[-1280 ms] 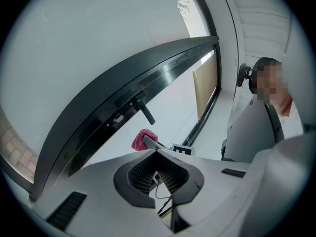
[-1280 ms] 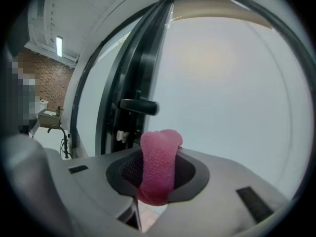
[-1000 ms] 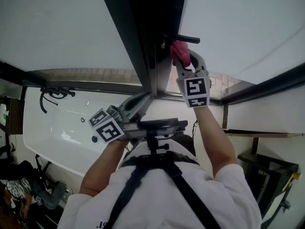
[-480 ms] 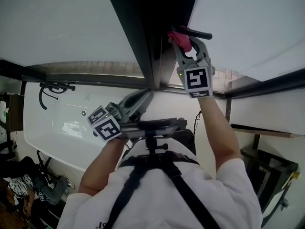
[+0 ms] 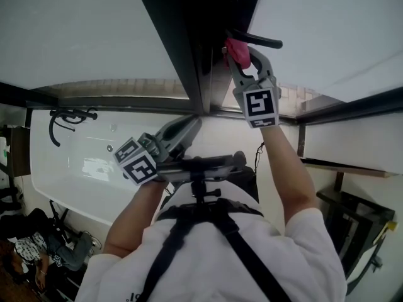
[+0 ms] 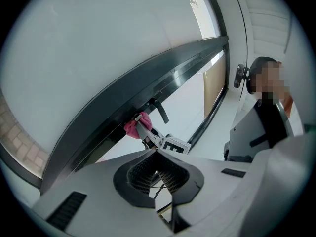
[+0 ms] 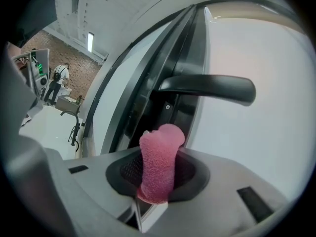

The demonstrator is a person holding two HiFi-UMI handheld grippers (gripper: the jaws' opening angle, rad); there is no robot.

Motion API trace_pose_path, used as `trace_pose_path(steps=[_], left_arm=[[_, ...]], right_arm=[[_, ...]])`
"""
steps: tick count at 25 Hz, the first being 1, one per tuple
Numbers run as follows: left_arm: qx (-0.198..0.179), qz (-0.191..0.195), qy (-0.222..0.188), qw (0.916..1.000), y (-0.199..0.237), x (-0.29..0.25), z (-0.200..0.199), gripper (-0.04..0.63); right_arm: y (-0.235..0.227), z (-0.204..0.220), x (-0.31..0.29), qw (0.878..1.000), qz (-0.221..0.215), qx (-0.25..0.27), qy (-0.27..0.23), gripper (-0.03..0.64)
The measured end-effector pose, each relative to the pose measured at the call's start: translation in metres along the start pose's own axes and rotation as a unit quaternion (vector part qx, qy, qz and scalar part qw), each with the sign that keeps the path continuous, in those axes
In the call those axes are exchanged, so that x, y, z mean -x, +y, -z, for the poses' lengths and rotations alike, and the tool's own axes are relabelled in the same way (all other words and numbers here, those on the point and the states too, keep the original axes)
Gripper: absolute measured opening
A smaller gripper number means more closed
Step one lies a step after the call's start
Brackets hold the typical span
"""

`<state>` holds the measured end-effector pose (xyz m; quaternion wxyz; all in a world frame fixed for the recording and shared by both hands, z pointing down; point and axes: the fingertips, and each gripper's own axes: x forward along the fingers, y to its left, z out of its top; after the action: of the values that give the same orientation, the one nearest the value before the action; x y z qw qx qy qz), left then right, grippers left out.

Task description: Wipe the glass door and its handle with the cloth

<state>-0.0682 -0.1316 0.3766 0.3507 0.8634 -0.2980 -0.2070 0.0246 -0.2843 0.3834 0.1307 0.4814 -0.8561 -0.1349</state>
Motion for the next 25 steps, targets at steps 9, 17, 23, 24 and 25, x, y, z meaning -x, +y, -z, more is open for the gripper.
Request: trace_pose_path(steps=[9,17,23,24,25], left_arm=[[-0.009,-0.004,-0.001,0.9999,0.001,-0.001,-0.001,-0.008],[-0.011,0.000,0.005,0.9999,-0.001,-0.002,-0.001,-0.008],[-0.009,0.004,0.013,0.9999,-0.003,-0.004,0.001,-0.008],[-0.009,0.005,0.013,0.9999,-0.003,-0.004,0.001,-0.008],[-0.009,0.005,0.014,0.9999,-0.003,-0.004,0.001,-0.008]], right_arm=[[0.005,0.022,0.000,1.000,0.009,-0.016,0.022,0.101],[-0.006,0.033,0.018,0.998,0.029,-0.009,0.046,0.101],[-0.030,-0.023,0.023,0.996,0.083,0.035,-0.022,0.101],[-0.030,-0.026,0.022,0.995,0.084,0.052,-0.022,0.101],[-0.030,-0.027,0.020,0.994,0.083,0.070,-0.020,0.101]])
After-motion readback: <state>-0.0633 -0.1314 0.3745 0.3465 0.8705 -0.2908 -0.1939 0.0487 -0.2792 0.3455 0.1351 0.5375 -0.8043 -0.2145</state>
